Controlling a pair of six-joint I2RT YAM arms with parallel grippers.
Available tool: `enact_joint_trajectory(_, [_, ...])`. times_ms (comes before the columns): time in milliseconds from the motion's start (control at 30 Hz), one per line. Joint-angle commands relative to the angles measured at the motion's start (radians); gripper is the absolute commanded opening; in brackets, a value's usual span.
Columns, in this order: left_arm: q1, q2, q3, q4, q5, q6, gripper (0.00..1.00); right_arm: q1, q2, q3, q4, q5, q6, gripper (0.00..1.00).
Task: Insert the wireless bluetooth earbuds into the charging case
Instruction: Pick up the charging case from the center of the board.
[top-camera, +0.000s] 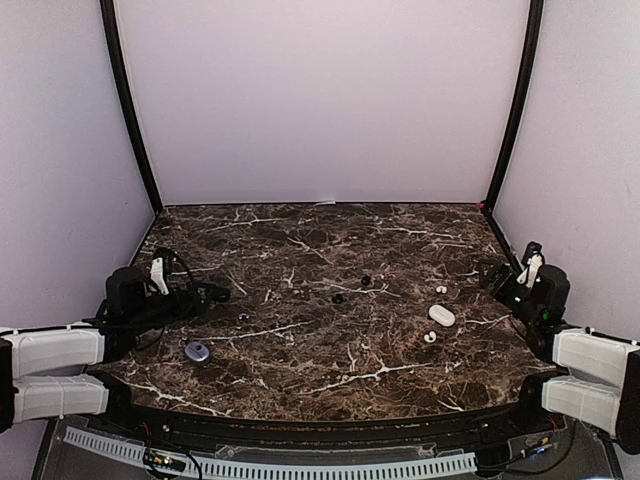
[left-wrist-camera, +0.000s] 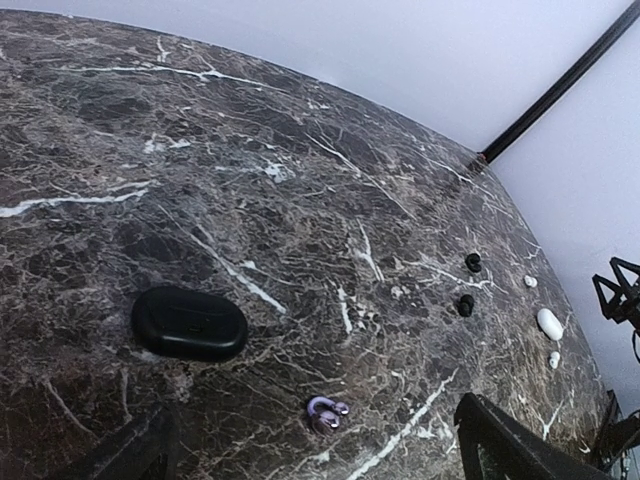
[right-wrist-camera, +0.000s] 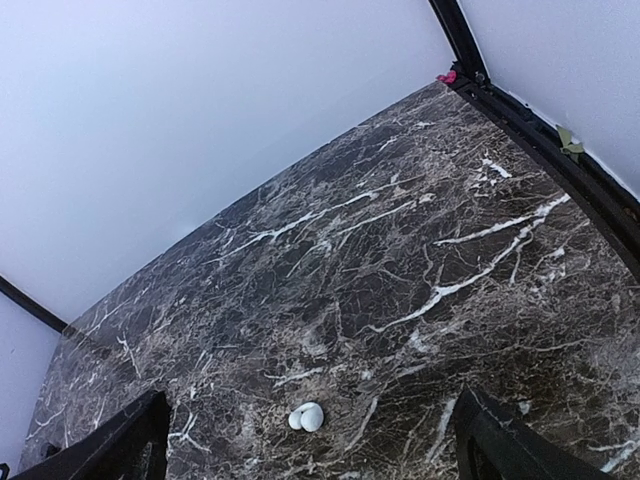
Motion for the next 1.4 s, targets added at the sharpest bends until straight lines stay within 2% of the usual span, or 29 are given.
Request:
enact_joint_trajectory(0, [-0.004,-0.019,0.056,-0.124,-0.177,-0.041,0.99,0.003,-0.012,0.019,-0.009,0.035,-0.002,0.99])
enact_joint_trajectory(100, [-0.004,-0.018,0.068,-0.167,-0.195,-0.032,0.99,0.003,-0.017,0.025,-0.032,0.056,0.022,0.99])
enact_joint_trajectory(200, [-0.003,-0.031,0.045,-0.139,-0.143,-0.009,0.99,0.003,-0.025,0.023,-0.044,0.058,0.061,0.99])
enact_joint_trajectory(333, [-0.004,-0.035,0.044,-0.175,-0.142,-0.024,0.98,0.003,-0.025,-0.006,0.012,0.032,0.089,0.99])
enact_joint_trajectory(433, [-0.003,-0.024,0.053,-0.205,-0.166,-0.042,0.97,0.003,-0.017,-0.01,0.036,0.018,0.057,0.99])
enact_joint_trajectory(600, [-0.004,0.013,0.079,-0.273,-0.196,-0.103,0.96,0.003,0.004,0.033,-0.031,0.012,0.017,0.99])
enact_joint_trajectory(733, [-0.004,0.074,0.13,-0.352,-0.196,-0.168,0.95,0.004,0.016,0.035,-0.014,-0.008,0.01,0.99])
enact_joint_trajectory(833, [-0.003,0.126,0.205,-0.508,-0.257,-0.213,0.96,0.008,0.019,0.039,-0.01,-0.019,0.003,0.99])
enact_joint_trajectory(933, [-0.004,0.174,0.263,-0.59,-0.246,-0.227,0.96,0.012,0.017,0.042,-0.011,-0.026,0.0,0.99])
enact_joint_trajectory(1167, [-0.004,0.249,0.316,-0.635,-0.219,-0.242,0.95,0.021,0.024,0.043,-0.002,-0.033,-0.004,0.99])
enact_joint_trajectory(1367, [-0.005,0.262,0.37,-0.687,-0.281,-0.189,0.95,0.026,0.025,0.043,0.003,-0.041,-0.009,0.99])
